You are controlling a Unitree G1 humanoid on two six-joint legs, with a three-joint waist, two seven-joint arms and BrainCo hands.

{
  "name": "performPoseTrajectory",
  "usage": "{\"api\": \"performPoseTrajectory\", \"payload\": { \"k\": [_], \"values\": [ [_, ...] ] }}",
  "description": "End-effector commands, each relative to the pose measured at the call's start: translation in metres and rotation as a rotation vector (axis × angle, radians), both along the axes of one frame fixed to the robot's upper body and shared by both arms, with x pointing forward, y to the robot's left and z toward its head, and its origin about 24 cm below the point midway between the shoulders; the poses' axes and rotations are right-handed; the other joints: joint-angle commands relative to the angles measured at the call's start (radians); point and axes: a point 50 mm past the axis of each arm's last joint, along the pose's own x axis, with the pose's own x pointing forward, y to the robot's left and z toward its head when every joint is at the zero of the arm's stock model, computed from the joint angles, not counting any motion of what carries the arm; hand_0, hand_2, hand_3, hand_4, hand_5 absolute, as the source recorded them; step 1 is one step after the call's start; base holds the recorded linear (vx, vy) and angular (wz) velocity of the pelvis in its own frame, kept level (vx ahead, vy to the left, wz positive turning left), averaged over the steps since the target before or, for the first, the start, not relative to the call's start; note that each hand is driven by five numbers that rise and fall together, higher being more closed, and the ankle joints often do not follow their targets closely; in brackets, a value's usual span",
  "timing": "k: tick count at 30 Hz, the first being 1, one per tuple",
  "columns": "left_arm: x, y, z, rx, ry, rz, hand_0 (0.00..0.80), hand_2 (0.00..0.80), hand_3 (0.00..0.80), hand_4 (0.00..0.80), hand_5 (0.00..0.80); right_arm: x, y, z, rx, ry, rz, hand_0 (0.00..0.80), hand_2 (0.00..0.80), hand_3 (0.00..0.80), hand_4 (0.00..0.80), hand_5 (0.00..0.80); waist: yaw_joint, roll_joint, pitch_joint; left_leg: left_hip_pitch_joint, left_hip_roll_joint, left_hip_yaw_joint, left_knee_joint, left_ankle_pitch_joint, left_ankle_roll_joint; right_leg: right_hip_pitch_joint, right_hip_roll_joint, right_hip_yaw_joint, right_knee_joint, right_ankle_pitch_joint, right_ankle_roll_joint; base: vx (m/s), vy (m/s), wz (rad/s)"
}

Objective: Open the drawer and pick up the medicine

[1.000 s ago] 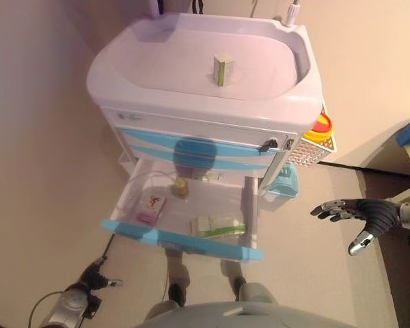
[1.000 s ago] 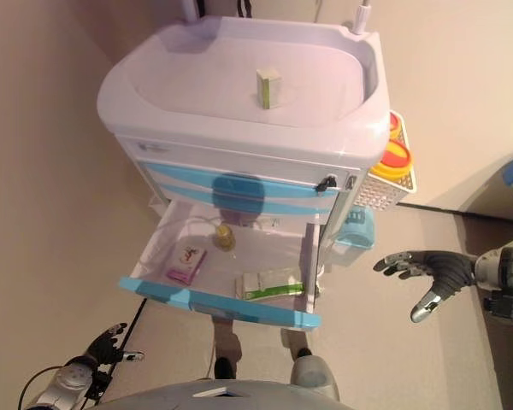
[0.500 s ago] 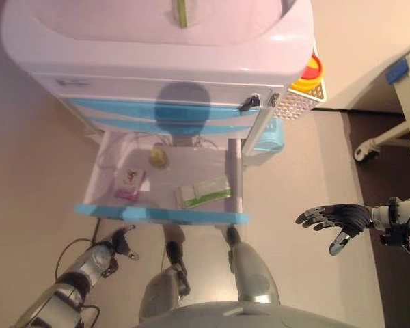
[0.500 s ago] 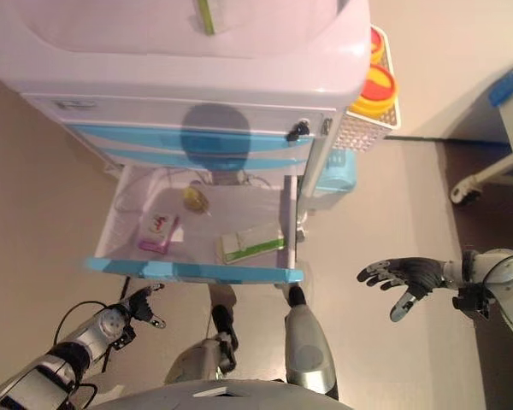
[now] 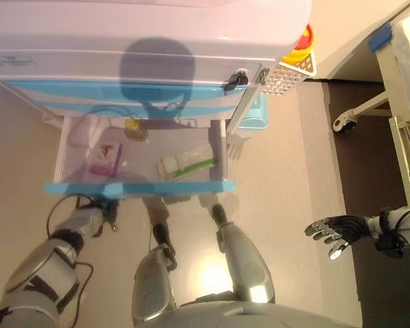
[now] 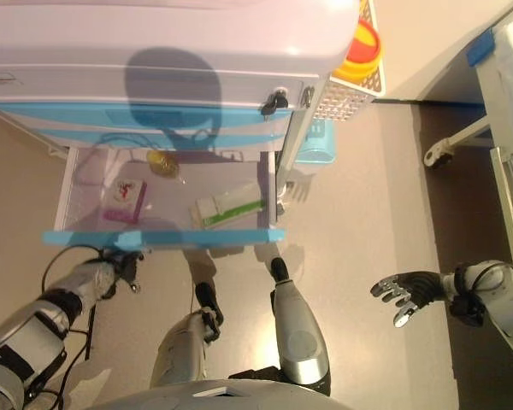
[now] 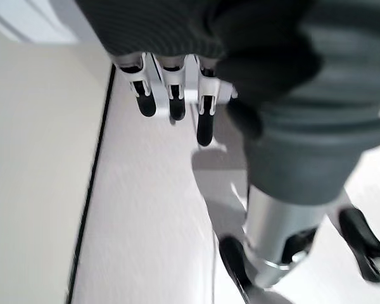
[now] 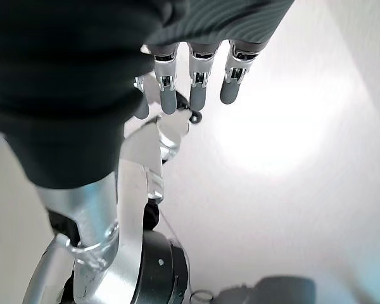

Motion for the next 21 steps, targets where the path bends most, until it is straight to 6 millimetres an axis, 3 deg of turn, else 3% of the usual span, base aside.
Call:
{"api": "performPoseTrajectory", "payload": {
  "k": [1, 14, 21],
  "values": [
    [0.012, 0.031, 0.043, 0.103, -0.132, 0.037, 0.000, 0.000, 0.000, 0.000, 0.000, -0.012, 0.001, -0.016, 0.019, 0.049, -0.018, 0.000, 0.000, 0.000, 0.000, 0.000, -0.012, -0.009, -0.032, -0.077, -0.015, -0.031, 0.168, -0.116, 0.019, -0.027, -0.026, -0.015, -0.030, 0.077, 0.041, 0.000, 0.000, 0.00],
    [0.040, 0.056, 0.138, 0.192, -0.424, 0.081, 0.000, 0.000, 0.000, 0.000, 0.000, -0.016, -0.009, -0.027, 0.017, 0.072, -0.097, 0.000, 0.000, 0.000, 0.000, 0.000, -0.030, 0.008, -0.035, -0.070, -0.035, -0.021, 0.170, -0.124, 0.011, -0.029, -0.035, -0.003, -0.026, 0.064, 0.035, 0.000, 0.018, -0.02],
    [0.043, 0.065, 0.165, 0.174, -0.511, 0.127, 0.000, 0.000, 0.000, 0.000, 0.000, -0.018, -0.008, -0.034, 0.026, 0.071, -0.110, 0.000, 0.000, 0.000, 0.000, 0.000, -0.040, 0.003, -0.042, -0.066, -0.034, -0.013, 0.165, -0.124, 0.011, -0.033, -0.030, 0.006, -0.027, 0.063, 0.037, 0.000, 0.000, 0.00]
  ]
}}
